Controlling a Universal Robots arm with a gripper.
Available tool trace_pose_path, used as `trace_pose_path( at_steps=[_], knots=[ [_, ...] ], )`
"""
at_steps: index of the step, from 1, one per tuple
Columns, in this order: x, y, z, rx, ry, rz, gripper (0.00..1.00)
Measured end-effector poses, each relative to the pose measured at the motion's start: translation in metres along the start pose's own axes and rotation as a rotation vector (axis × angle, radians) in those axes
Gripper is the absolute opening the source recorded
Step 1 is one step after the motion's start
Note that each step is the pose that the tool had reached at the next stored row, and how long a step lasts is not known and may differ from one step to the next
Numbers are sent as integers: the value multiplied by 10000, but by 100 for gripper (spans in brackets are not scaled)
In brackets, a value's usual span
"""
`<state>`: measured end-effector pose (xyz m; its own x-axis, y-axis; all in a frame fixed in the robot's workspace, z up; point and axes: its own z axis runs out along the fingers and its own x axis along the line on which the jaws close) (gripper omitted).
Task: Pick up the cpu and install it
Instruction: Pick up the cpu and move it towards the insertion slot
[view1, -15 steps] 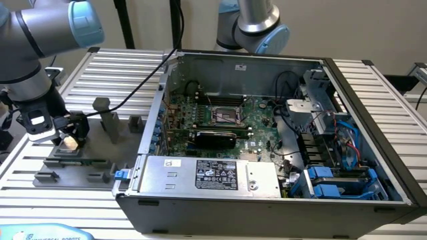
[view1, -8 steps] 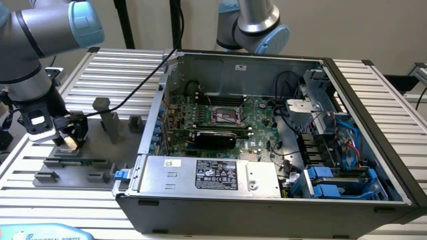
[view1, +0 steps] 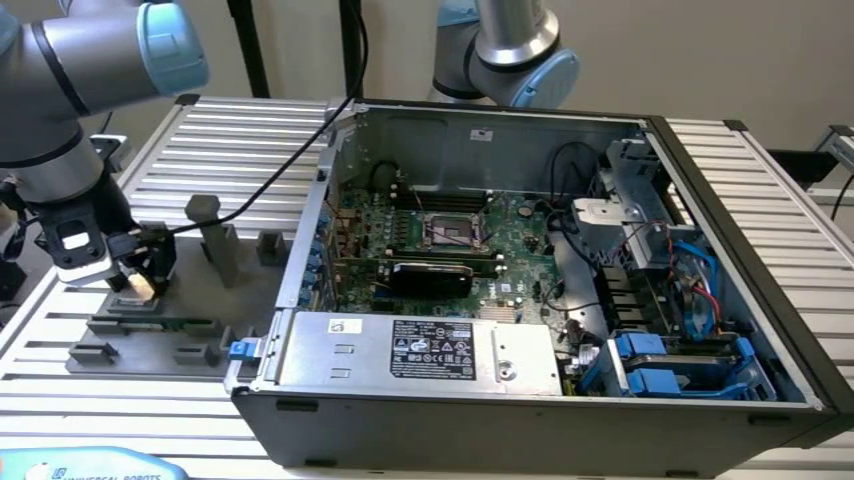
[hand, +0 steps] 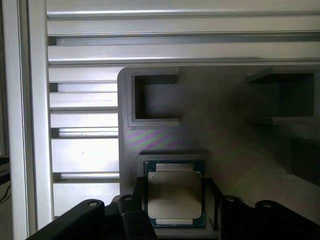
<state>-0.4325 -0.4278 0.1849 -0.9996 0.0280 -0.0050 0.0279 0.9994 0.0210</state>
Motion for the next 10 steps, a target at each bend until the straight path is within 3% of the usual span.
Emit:
trace_pose_path(
  at_steps=[7,10],
  knots=[
    [0,0,-5,-1,-1,0,55],
    [0,1,-53,0,1,0,55]
  ],
)
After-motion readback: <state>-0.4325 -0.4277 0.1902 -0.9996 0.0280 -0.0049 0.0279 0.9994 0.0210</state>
